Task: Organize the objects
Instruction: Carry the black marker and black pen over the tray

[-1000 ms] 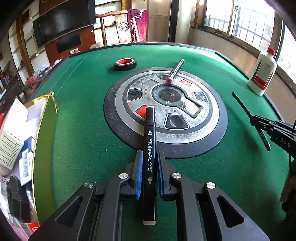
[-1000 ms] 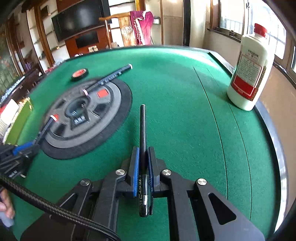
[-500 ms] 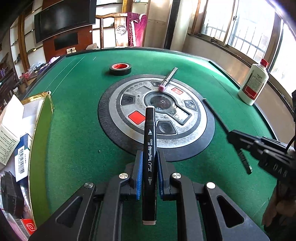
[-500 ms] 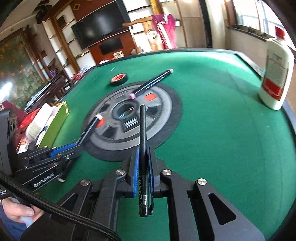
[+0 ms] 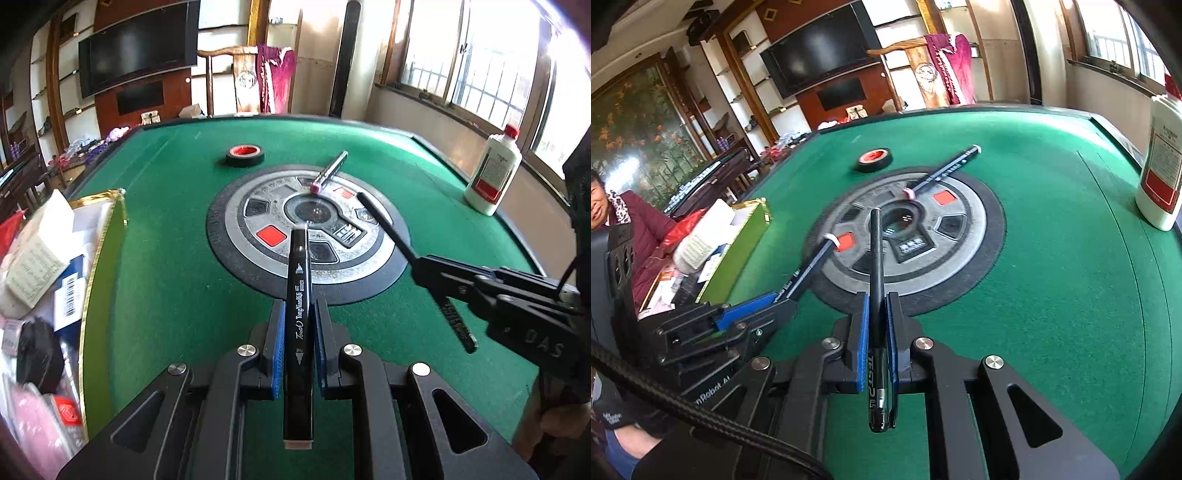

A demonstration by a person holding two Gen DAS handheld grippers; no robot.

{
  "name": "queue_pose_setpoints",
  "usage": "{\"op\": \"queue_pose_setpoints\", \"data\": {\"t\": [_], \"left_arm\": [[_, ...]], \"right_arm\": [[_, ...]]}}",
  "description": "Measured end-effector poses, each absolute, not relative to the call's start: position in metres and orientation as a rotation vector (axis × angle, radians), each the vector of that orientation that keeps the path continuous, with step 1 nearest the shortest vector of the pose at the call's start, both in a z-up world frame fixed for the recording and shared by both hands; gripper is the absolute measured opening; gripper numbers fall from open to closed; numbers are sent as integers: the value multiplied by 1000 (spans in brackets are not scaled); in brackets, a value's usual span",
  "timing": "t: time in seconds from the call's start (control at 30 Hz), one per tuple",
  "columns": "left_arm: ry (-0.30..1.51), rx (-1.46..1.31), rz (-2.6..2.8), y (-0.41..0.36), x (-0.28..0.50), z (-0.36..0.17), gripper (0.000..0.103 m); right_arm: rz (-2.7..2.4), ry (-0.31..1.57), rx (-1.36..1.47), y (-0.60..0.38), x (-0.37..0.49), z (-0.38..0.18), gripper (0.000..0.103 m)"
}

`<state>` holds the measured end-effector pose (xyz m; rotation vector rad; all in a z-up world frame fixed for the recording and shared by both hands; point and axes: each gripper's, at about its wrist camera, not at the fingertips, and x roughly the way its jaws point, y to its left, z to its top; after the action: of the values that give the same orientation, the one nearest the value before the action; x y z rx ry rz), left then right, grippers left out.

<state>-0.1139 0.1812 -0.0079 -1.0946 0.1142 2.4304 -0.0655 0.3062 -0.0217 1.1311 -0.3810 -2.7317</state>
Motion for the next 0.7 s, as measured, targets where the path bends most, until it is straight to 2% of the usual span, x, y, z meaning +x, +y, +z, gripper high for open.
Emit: {"op": "queue_pose_setpoints", "data": {"t": [0.23, 0.4, 0.7], "left_arm": [[-2, -1002, 2469, 137, -87, 25, 12], [-73, -941, 2547, 78, -74, 53, 12], [-254, -954, 2702, -40, -69, 51, 12]], "right_arm": [[-2700, -390, 1044, 274, -53, -5, 7], [-2620, -387, 1000, 230, -52, 3, 7], [-2452, -255, 1018, 112, -87, 20, 7]]}}
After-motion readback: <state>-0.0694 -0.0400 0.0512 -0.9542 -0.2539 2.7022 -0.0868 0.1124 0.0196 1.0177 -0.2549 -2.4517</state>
